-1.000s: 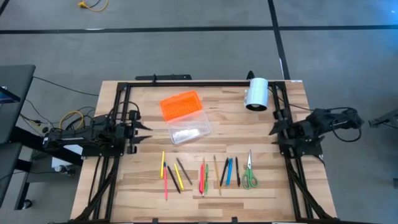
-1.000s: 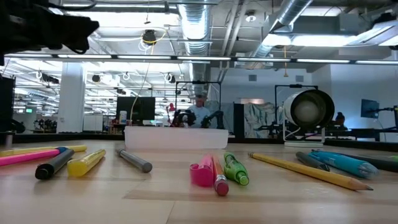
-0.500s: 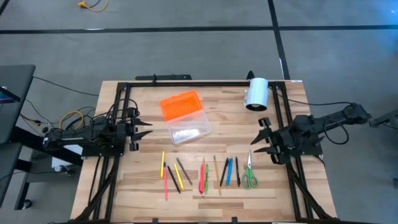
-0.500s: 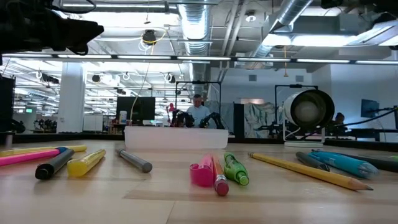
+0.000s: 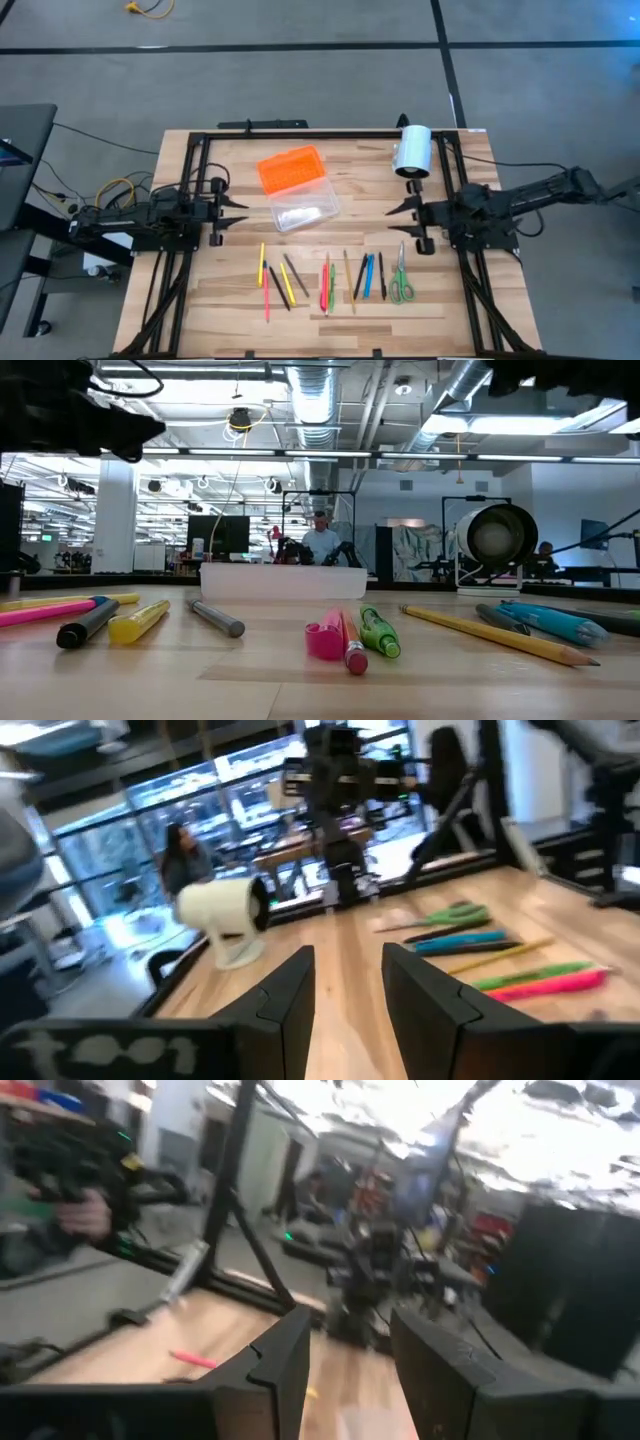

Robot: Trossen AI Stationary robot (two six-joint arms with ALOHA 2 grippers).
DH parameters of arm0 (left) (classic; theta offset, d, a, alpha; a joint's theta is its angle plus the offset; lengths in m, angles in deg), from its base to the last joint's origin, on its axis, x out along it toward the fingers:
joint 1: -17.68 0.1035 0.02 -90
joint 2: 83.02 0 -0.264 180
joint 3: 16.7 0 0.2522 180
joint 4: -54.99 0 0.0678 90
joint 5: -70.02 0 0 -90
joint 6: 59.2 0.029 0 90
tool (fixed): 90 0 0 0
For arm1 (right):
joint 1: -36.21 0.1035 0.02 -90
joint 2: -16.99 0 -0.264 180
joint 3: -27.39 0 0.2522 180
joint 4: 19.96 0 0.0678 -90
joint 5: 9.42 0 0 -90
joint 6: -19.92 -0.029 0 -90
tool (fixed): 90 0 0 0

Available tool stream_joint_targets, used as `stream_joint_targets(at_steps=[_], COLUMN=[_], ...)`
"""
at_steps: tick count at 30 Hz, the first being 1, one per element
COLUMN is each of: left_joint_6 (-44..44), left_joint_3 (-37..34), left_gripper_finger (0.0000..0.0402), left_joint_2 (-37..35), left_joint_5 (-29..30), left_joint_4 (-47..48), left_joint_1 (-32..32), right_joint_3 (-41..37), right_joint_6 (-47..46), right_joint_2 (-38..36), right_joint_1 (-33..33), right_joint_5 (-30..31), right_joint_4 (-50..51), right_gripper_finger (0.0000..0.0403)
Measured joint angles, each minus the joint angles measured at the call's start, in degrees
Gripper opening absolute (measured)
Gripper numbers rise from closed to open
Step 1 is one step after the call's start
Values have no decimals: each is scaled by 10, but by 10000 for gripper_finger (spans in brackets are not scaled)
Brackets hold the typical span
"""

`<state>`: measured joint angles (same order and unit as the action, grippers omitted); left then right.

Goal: Pick & place school supplies into a supply box
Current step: Put the left yellow pen into the supply box

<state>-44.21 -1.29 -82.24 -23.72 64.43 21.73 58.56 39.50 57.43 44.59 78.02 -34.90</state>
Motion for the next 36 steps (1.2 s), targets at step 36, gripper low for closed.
stream_joint_targets(at_steps=[36], left_joint_6=[26], left_joint_3=[354], left_gripper_finger=[109], left_joint_2=[261], left_joint_5=[-43], left_joint_4=[-33], left_joint_1=[-67], right_joint_3=[442], right_joint_6=[-53], right_joint_2=[191], right_joint_1=[26], right_joint_5=[6], right_joint_4=[339], right_gripper_finger=[134])
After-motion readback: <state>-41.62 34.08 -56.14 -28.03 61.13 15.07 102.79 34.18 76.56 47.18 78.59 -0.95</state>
